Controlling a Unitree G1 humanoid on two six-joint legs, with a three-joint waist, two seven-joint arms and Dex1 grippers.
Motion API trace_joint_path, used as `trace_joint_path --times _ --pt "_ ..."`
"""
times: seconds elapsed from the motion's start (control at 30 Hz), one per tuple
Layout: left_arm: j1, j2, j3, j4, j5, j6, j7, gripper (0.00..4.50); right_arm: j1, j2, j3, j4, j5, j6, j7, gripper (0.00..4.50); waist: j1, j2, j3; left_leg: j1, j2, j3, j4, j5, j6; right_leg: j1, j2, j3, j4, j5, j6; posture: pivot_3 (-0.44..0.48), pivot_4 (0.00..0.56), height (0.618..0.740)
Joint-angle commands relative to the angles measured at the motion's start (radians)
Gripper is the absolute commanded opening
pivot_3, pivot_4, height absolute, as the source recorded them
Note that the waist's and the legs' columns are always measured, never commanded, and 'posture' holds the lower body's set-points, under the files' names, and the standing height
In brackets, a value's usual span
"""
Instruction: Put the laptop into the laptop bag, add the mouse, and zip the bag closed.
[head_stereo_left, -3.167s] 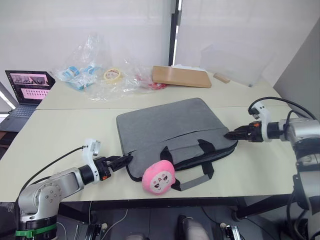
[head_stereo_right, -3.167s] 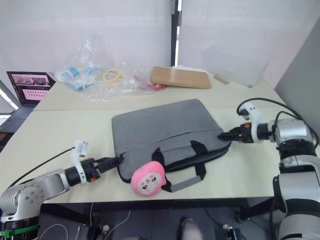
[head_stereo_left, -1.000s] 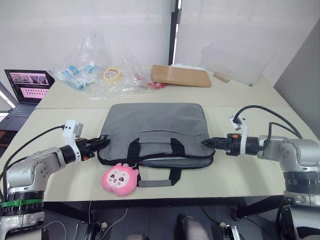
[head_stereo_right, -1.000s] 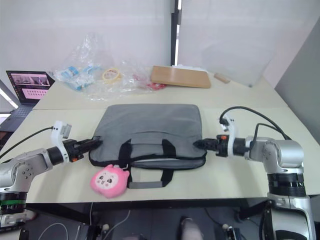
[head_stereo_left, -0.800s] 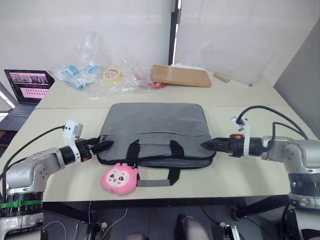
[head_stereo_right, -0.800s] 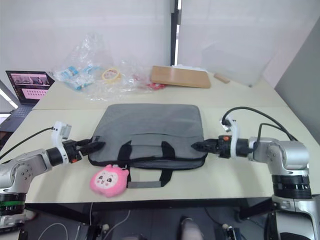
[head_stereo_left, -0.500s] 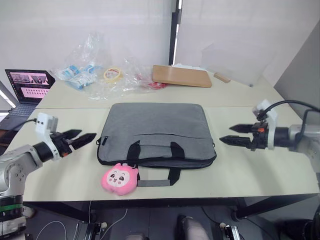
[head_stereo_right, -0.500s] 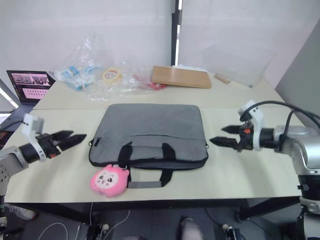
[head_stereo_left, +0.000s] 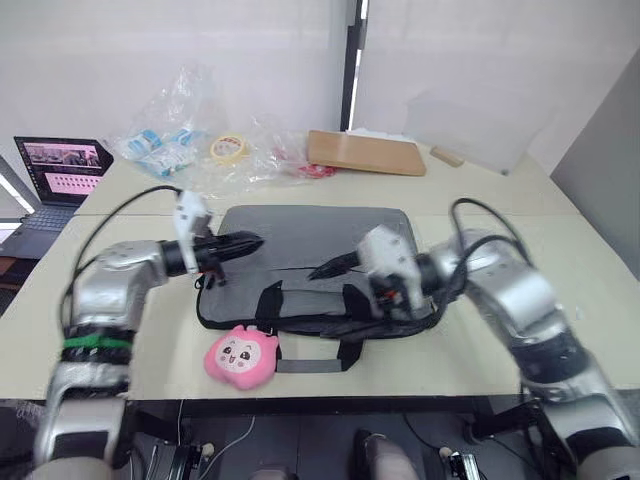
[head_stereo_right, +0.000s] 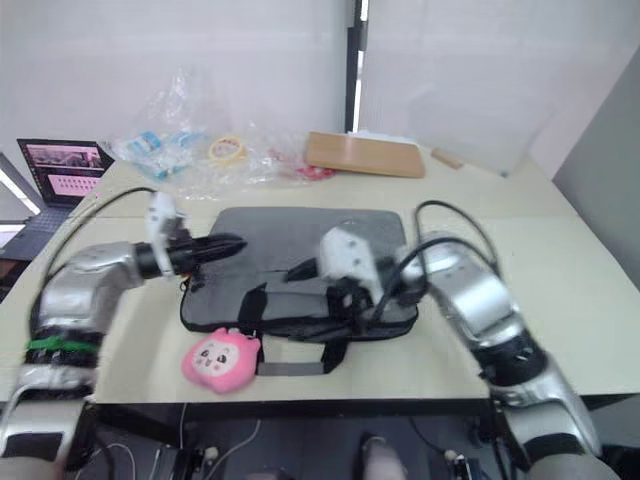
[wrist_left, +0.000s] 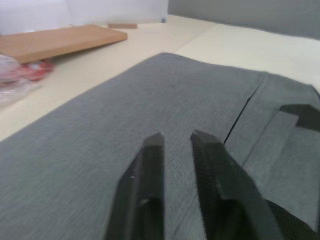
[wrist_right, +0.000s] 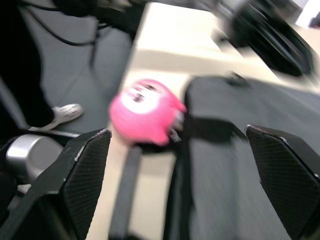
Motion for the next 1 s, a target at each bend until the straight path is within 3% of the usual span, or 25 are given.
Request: trace_joint_path --times 0.03,0.3,0.67,0.8,1.0 --pt "-0.1 -0.063 -0.029 0.181 0.065 -0.151 -0.031 0.02 -0.031 0.086 0.115 0.089 -0.109 -0.17 0.036 4.5 -0.004 -0.001 0.0 0.0 0.0 0.0 0.001 0.0 0.0 0.0 0.0 0.0 0.0 0.0 0.0 0.0 0.15 0.74" --pt "-0.15 -0.085 -0.104 0.427 0.216 -0.243 -0.044 0.02 -0.113 0.229 0.24 0.358 -0.313 -0.522 0.053 4.5 -0.035 -0.001 0.0 -0.001 -0.002 -0.006 0.005 -0.002 0.005 -0.002 -0.002 0.0 0.002 0.0 0.001 0.0 0.15 0.74" --pt "-0.124 -0.073 -0.076 0.42 0.232 -0.239 -0.039 0.02 -0.112 0.332 0.283 0.52 -0.445 -0.745 0.003 4.5 -0.038 0.0 0.0 0.0 -0.001 -0.007 0.005 -0.002 0.004 -0.003 -0.001 0.001 0.005 0.0 0.001 0.0 0.15 0.74" --pt "-0.105 -0.07 -0.085 0.395 0.241 -0.242 -0.044 0.0 -0.113 0.363 0.274 0.56 -0.444 -0.786 -0.002 3.39 -0.046 0.0 0.0 0.0 -0.001 -0.007 0.005 -0.001 0.003 -0.003 -0.001 0.001 0.005 0.0 0.0 0.0 0.15 0.74" --pt "-0.067 -0.064 -0.107 0.377 0.267 -0.234 -0.038 0.0 -0.105 0.365 0.249 0.567 -0.425 -0.78 -0.002 1.25 -0.049 0.0 0.0 0.001 0.0 -0.008 0.005 -0.001 0.003 -0.003 -0.001 0.001 0.005 0.0 0.0 0.0 0.15 0.74"
